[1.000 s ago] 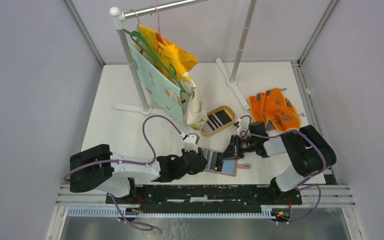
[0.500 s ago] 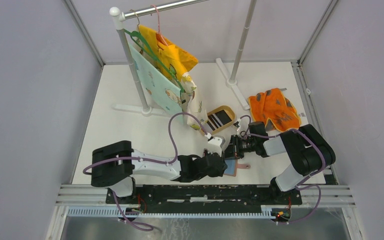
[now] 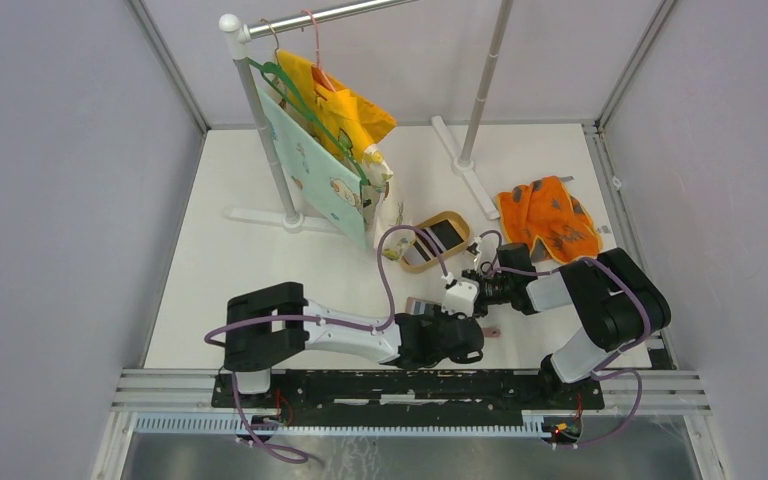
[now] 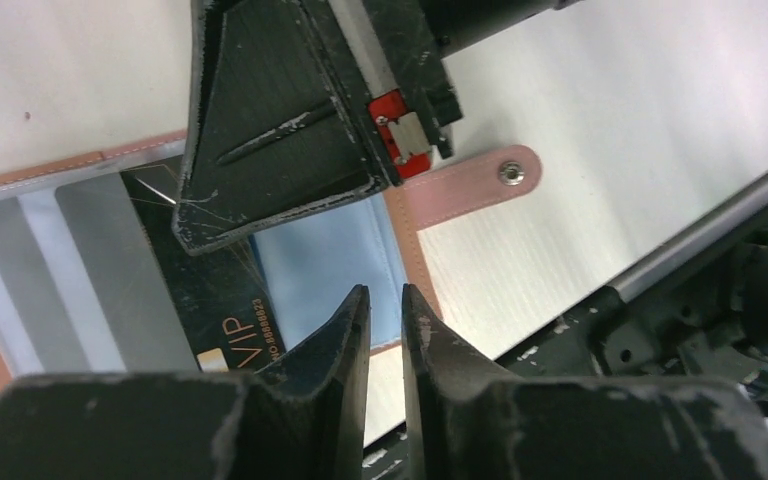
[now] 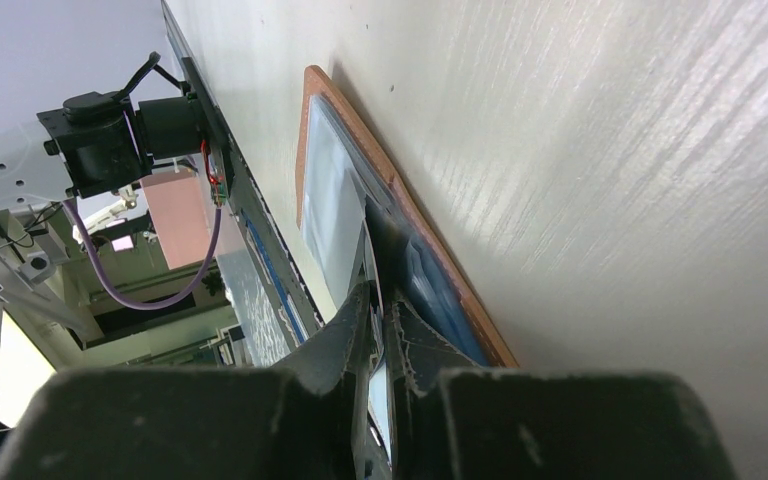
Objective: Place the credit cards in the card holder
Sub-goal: Insert the credit card into the card holder.
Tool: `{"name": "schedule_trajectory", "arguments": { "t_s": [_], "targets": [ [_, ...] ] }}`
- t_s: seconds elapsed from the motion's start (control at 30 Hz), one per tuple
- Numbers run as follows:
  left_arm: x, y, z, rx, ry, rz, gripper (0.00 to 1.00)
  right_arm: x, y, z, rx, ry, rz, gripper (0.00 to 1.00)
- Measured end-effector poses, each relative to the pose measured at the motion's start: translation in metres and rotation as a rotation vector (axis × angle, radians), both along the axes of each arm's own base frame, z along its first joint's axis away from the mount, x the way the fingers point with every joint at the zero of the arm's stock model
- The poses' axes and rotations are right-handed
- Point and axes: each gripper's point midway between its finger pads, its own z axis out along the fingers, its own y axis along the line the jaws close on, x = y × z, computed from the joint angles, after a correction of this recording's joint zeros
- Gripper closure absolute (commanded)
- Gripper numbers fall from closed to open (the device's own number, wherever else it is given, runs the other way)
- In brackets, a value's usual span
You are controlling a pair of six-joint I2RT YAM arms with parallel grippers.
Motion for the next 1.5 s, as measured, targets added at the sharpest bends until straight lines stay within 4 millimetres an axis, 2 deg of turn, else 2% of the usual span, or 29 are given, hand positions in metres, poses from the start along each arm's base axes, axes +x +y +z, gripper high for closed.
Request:
{"name": "schedule_trajectory", "arguments": {
  "t_s": [0.47, 0.67, 1.1, 1.17, 1.33, 1.5],
  "targets": [
    [0.017, 0.012, -0.023, 0.142, -0.069, 0.068, 0.66, 0.000, 0.000, 0.000, 0.001, 0.001, 0.002, 0.87],
    [0.025, 0.016, -0.024, 0.158, -0.086, 0.094, 0.62, 0.000, 0.000, 0.000, 0.001, 0.000, 0.002, 0.83],
    [0.034, 0.023, -0.026, 0.172, -0.090, 0.120, 0.58, 0.002, 0.002, 0.004, 0.015, -0.012, 0.015, 0.68],
    [0.035, 0.024, -0.026, 0.174, -0.091, 0.123, 0.57, 0.003, 0.002, 0.004, 0.018, -0.017, 0.018, 0.65],
    [0.038, 0.027, -0.027, 0.179, -0.097, 0.132, 0.53, 0.006, 0.003, 0.011, 0.039, -0.029, 0.033, 0.47],
    [0.042, 0.036, -0.026, 0.188, -0.109, 0.148, 0.52, 0.012, 0.003, 0.017, 0.050, -0.073, 0.052, 0.43]
  ]
}}
